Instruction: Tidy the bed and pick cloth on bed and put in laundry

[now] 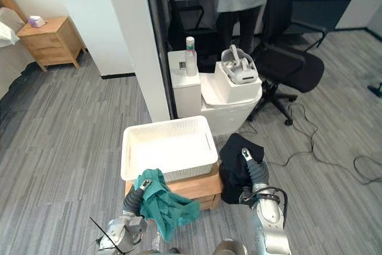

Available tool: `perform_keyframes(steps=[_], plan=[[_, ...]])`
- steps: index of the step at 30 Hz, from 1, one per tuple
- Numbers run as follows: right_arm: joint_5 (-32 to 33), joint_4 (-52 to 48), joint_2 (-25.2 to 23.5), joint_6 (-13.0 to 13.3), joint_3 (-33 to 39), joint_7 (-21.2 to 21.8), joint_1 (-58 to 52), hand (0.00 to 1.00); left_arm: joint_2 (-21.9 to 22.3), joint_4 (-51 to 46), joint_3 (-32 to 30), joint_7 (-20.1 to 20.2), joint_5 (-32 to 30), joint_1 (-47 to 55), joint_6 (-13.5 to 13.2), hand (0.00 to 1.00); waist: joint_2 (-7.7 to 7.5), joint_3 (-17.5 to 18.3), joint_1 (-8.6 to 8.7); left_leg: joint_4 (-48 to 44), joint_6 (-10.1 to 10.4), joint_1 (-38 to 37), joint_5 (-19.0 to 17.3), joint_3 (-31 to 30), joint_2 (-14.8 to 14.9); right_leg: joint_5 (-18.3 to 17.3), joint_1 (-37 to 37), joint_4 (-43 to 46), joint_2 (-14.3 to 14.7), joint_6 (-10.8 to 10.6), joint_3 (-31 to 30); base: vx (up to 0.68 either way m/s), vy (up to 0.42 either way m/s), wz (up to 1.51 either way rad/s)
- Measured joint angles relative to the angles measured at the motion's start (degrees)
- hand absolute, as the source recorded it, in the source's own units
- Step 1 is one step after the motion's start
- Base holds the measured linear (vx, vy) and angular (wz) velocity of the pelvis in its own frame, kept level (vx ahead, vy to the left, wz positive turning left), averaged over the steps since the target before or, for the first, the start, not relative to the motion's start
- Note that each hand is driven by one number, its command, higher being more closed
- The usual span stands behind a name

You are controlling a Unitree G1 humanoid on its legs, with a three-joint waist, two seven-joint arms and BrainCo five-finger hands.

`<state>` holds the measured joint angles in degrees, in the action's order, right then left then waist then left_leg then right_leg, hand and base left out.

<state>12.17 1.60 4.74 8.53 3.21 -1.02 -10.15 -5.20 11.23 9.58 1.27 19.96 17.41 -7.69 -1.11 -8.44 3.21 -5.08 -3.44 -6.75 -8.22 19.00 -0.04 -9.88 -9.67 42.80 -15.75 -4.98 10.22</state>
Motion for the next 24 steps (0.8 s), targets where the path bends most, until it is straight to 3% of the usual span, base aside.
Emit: perform_keyframes(steps=[1,3,4,8,13,15,18,24], plan=[[-0.89,-2.42,0.13,0.02,0.43,-0.11,-0.06,1.0,-1.2,0.01,-0.27,0.0,-0.39,-0.02,-0.02,1.0,-0.57,0.32,0.65,-0.85,-0.06,0.48,0.3,-1.72,0.11,-1.91,-0.59,-5.06,2.0,-0.9,-2.7,0.18,-0.031,0.75],[-1.29,-6.0,0.21,0.07,1.28,-0.19,0.39,1.0,-2.31,0.05,-0.4,-0.01,-0.4,0.05,0.0,1.0,-1.66,0.74,0.56,-1.57,0.08,1.45,0.36,-2.86,-0.07,-1.8,-0.15,-14.61,3.78,-1.29,-4.19,0.18,-0.059,0.63],[-1.5,-9.94,0.5,0.31,1.52,-0.83,1.49,1.0,-3.55,0.14,-0.67,0.08,-0.39,0.01,-0.07,1.0,-3.74,1.18,0.45,-2.69,1.16,2.12,-0.32,-3.25,-1.01,6.99,2.06,-26.09,4.69,-1.54,-3.89,0.13,-0.083,0.33],[-1.7,-14.53,3.74,0.7,1.49,-1.63,3.82,1.0,-2.05,0.56,-1.32,0.13,-0.26,0.08,0.34,1.0,-1.42,1.19,-0.74,-2.9,2.78,1.85,-1.4,-2.29,1.28,9.19,6.31,-34.45,6.96,-1.17,-4.01,0.12,-0.044,-0.1],[-2.0,-22.02,7.39,1.78,-1.48,-1.71,7.93,1.0,-0.64,2.33,-1.35,1.14,0.56,-0.03,0.35,1.0,-2.01,1.34,-0.53,-1.61,3.35,1.06,-1.74,-0.98,2.08,11.81,8.9,-39.64,8.38,-0.96,-4.96,0.01,-0.013,-0.17],[-1.9,-22.76,9.24,2.44,-6.73,-1.13,13.21,1.0,-0.79,3.65,-1.35,1.07,0.99,-0.14,0.48,1.0,-2.57,1.65,-0.66,-1.35,3.33,0.89,-1.72,0.1,1.92,13.62,9.63,-42.26,8.54,-1.12,-5.89,-0.05,0.033,-0.24],[-1.93,-22.61,10.21,2.42,-14.59,0.56,20.54,1.0,-1.17,4.39,-1.3,1.01,2.34,-0.21,0.66,1.0,-3.54,2.35,-1.23,-1.33,3.32,0.93,-1.67,-0.08,1.7,14.56,10.5,-43.86,8.44,-1.23,-5.58,-0.05,0.001,0.01],[-1.98,-14.99,10.42,2.34,-17.99,1.01,34.8,1.0,-1.33,4.43,-1.31,0.75,4.77,-0.28,0.66,1.0,-4.53,3.18,-1.93,0.06,3.33,0.91,-0.47,-1.13,1.02,15.13,10.54,-44.17,7.92,-1.34,-4.61,-0.04,-0.018,0.1]])
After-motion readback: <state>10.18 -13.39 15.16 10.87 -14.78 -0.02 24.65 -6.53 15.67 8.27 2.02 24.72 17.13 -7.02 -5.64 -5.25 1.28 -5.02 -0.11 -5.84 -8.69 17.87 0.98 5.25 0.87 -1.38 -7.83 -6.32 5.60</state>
